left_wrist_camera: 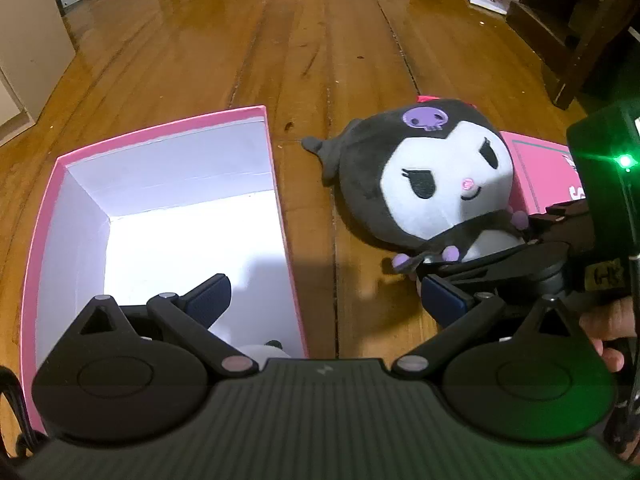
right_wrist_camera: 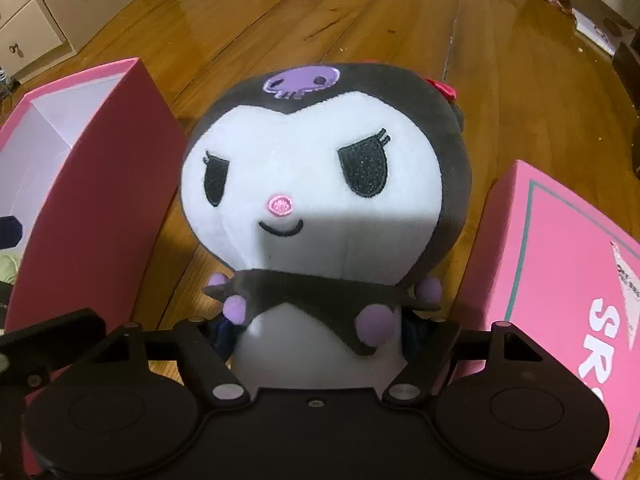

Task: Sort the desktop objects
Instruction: 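Lift the Kuromi plush with the right tool and lower it into the pink box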

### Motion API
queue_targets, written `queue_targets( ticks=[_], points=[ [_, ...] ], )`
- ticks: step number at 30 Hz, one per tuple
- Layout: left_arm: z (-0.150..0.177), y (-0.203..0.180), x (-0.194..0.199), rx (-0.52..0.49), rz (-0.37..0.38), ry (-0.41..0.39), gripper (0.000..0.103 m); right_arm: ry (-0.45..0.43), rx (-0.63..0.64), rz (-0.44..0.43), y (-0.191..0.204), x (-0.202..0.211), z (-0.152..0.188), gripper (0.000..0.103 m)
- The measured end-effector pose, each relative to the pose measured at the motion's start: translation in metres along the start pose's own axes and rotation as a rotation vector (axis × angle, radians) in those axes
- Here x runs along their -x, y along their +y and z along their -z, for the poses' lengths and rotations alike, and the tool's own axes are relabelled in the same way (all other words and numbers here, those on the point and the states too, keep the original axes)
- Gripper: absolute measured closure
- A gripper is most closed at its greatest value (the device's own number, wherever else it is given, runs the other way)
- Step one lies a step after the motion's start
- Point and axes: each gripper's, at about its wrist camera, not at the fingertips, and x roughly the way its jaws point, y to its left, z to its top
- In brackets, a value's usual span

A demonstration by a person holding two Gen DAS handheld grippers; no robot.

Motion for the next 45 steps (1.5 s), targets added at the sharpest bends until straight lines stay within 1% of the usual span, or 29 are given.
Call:
queue_targets(
  ticks=[3,9,14,16,18,21,24,25,28,30,35,37,42,45],
  points=[
    [0.0,0.001,-0.001,0.002,0.002,0.003,0.0,-0.004,0.003,0.006,0.002,0.005,0.001,0.025],
    [-0.004,0.006,0.0,0.033,0.029,0.006,0.0,-0.01,0.007,0.005,0.005,0.01,0.003,0.025],
    [-0.007,0.007,0.002,0.038,0.048,0.004,0.0,-0.019,-0.011,0.006,0.014,0.016,0.009,0.025],
    [-0.008,0.011,0.005,0.047,0.067,0.001,0.0,-0.025,-0.014,0.008,0.015,0.02,0.017,0.025],
    [-0.008,0.016,0.01,0.07,0.086,0.0,0.0,-0.037,-0.007,0.002,0.018,0.03,0.033,0.025],
    [-0.01,0.023,0.019,0.089,0.104,-0.018,0.0,-0.069,-0.012,-0.022,0.021,0.044,0.041,0.025],
    [-0.012,0.026,0.027,0.084,0.114,-0.077,0.0,-0.098,-0.014,-0.039,0.022,0.057,0.046,0.025],
    [-0.012,0.027,0.027,0.08,0.114,-0.083,0.0,-0.106,-0.015,-0.042,0.021,0.06,0.046,0.025],
    [-0.012,0.03,0.025,0.091,0.1,-0.067,0.0,-0.122,-0.024,-0.04,0.015,0.064,0.034,0.025],
    [-0.013,0.032,0.025,0.1,0.105,-0.069,0.0,-0.129,-0.024,-0.031,0.016,0.067,0.035,0.025],
    [-0.011,0.035,0.032,0.106,0.099,-0.082,0.0,-0.148,-0.026,-0.072,0.016,0.076,0.032,0.025],
    [-0.009,0.038,0.035,0.116,0.088,-0.084,0.0,-0.157,-0.022,-0.071,0.017,0.084,0.03,0.025],
    [-0.01,0.049,0.046,0.148,0.087,-0.102,0.0,-0.237,-0.051,-0.073,0.02,0.107,0.012,0.025],
    [-0.01,0.056,0.051,0.133,0.077,-0.105,0.0,-0.265,-0.057,-0.097,0.028,0.119,0.008,0.025]
  ],
)
